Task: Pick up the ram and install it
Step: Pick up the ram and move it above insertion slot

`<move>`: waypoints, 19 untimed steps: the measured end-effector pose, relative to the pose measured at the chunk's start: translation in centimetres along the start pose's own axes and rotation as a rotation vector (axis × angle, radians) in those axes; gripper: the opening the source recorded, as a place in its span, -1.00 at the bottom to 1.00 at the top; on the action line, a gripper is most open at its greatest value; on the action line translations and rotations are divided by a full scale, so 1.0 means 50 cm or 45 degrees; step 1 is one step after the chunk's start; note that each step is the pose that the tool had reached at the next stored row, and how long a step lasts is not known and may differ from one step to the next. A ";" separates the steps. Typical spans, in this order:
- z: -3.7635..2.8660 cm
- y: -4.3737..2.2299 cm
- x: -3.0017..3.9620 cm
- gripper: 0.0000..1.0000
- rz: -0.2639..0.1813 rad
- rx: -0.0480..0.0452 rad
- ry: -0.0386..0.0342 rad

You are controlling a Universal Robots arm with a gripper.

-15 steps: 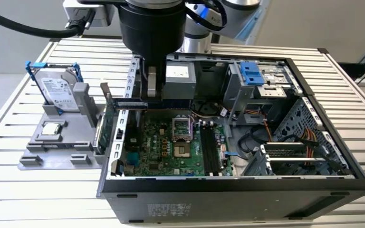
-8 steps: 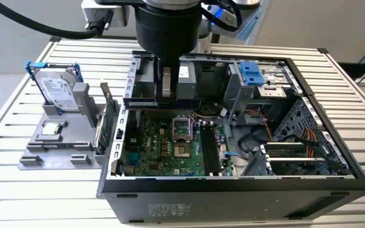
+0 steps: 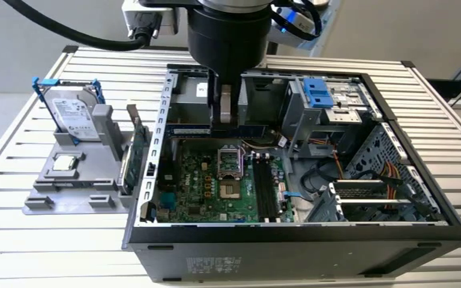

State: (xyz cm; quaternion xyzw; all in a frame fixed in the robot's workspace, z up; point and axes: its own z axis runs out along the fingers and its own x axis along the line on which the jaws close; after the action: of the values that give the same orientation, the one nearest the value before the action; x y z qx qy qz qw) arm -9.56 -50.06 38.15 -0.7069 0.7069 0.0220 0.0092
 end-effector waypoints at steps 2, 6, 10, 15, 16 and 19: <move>0.000 -0.007 0.000 -1.00 0.000 0.000 -0.0001; -0.001 -0.035 0.000 -1.00 0.000 0.000 -0.0001; -0.001 -0.049 0.000 -1.00 0.000 0.000 -0.0001; -0.001 -0.066 0.000 -1.00 0.000 0.000 -0.0001; -0.001 -0.070 0.000 -1.00 0.000 0.000 -0.0002; -0.001 -0.081 0.000 -1.00 0.000 0.000 -0.0001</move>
State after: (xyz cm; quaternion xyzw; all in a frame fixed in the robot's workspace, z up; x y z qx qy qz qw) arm -5.50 -50.06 38.15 -0.7069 0.7069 0.0220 0.0092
